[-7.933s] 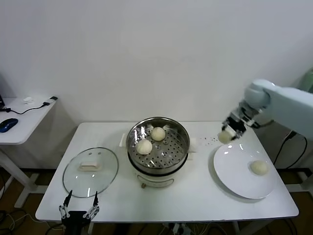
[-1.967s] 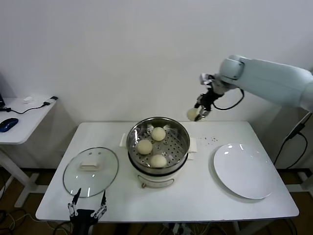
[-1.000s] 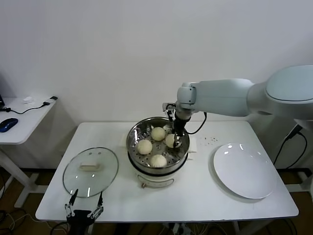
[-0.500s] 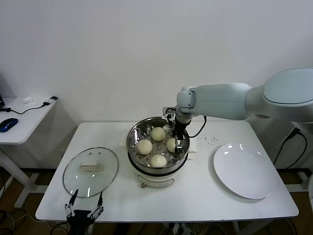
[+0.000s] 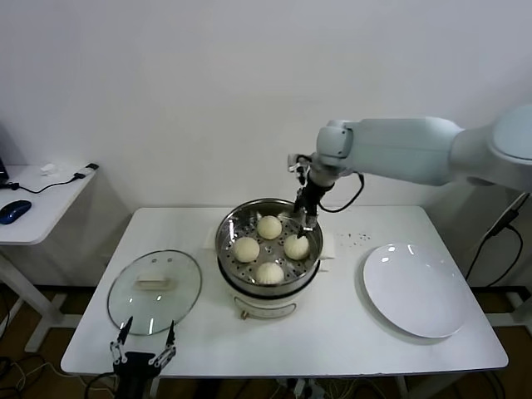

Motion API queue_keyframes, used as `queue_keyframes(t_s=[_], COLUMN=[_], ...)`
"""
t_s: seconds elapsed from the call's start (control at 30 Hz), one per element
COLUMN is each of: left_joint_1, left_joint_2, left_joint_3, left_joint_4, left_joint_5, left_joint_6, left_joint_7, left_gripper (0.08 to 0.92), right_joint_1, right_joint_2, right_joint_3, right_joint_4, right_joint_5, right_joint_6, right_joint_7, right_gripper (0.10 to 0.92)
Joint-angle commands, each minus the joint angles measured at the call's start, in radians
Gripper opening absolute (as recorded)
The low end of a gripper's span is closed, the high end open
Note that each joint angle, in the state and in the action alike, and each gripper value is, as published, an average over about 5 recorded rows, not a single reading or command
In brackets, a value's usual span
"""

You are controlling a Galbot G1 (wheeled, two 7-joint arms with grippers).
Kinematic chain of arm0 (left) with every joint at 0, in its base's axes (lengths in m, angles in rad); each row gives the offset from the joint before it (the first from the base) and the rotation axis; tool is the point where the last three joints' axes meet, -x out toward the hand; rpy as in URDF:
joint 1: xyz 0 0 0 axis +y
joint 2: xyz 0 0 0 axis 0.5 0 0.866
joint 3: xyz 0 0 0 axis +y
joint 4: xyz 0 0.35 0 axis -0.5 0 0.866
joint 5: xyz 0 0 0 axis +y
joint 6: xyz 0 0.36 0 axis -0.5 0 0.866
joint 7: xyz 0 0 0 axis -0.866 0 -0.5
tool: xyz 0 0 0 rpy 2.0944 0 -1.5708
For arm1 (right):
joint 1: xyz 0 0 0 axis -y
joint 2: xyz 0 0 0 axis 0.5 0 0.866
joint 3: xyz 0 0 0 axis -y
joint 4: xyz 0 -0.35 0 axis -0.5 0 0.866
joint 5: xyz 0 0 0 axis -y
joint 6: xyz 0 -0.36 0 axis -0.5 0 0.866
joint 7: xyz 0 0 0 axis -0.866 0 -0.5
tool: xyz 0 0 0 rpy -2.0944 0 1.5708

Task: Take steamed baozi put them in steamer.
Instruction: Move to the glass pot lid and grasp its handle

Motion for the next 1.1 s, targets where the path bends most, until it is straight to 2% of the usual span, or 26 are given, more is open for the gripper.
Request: queue_keyframes(t_s=[0.03,0.23,0.5,0.67,0.87,0.97,1.1], left_joint_1=[-0.007,-0.011,-0.01,-0.011,-0.027,-0.041,-0.071], left_joint_2=[-0.002,-0.021,-0.034,-0.04,-0.038,-0.029,-0.006], left_joint_3=[-0.006,-0.019,-0.034,-0.046,-0.077,-0.1,-0.139], left_joint_4=[-0.008,-0.024,-0.073,-0.082,-0.086,-0.078,-0.038], left_joint_5=[0.005,0.034,0.116,0.159,0.285,0.448,0.827], left_joint_6=[0.008,0.013,0.015,0.019,0.033,0.035,0.017], left_joint_7=[0.003,0.014,0.025,0.027,0.044,0.047,0.031], left_gripper=[0.823,0.823,0.823,0.823,0.823,0.823,0.823], right_joint_1=[0.015,-0.351,-0.909,-1.373,-1.75,-1.891,-2.023], right_joint_2=[-0.363,-0.628,-0.712,-0.665,-0.563,-0.496,-0.399], right_joint_3=[0.139,0.534,1.158,1.682,2.079,2.205,2.336], right_joint_4=[0.146,0.317,0.382,0.446,0.513,0.537,0.542], right_joint_5=[0.008,-0.074,-0.177,-0.262,-0.354,-0.411,-0.467], right_joint_6=[0.264,0.32,0.379,0.376,0.371,0.373,0.385], right_joint_7=[0.214,0.54,0.675,0.708,0.7,0.682,0.652], right_gripper=[0.823,0.823,0.823,0.823,0.823,0.823,0.823])
